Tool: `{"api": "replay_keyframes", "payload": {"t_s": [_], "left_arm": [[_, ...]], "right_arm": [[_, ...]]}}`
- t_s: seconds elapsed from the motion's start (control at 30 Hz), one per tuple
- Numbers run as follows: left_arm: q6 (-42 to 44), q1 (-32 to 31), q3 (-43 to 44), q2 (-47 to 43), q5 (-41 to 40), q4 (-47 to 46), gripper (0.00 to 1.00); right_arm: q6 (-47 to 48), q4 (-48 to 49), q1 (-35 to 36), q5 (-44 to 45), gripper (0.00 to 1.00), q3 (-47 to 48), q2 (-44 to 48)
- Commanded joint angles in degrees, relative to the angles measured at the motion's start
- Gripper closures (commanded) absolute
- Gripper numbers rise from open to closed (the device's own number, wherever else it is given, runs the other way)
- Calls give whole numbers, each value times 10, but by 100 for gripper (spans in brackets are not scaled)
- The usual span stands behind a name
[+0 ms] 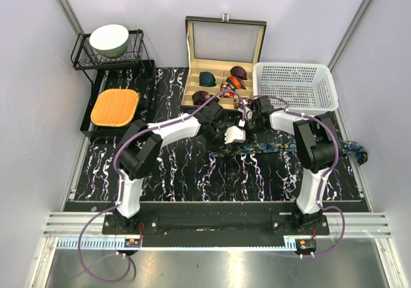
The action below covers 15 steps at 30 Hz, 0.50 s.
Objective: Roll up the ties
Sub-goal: Roll the tie at the center of the board.
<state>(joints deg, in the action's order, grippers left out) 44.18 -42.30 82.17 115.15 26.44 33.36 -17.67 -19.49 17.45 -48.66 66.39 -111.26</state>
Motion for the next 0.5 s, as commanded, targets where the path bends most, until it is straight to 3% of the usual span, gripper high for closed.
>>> {"api": "replay_keyframes", "payload": {"t_s": [0.0,0.17,0.37,0.47], "left_arm": [[6,-3,26,7,18,-6,72],[11,-2,28,8,18,-5,71],[11,-2,28,17,16,-4,72],[6,-2,30,20,13,-5,71]], "right_arm": [[-2,18,7,-20,59,5,-18],[-7,29,10,-28,60,1,-24],[-5,31,10,-39,70,1,-22],[13,12,10,-25,91,8,-26]]}}
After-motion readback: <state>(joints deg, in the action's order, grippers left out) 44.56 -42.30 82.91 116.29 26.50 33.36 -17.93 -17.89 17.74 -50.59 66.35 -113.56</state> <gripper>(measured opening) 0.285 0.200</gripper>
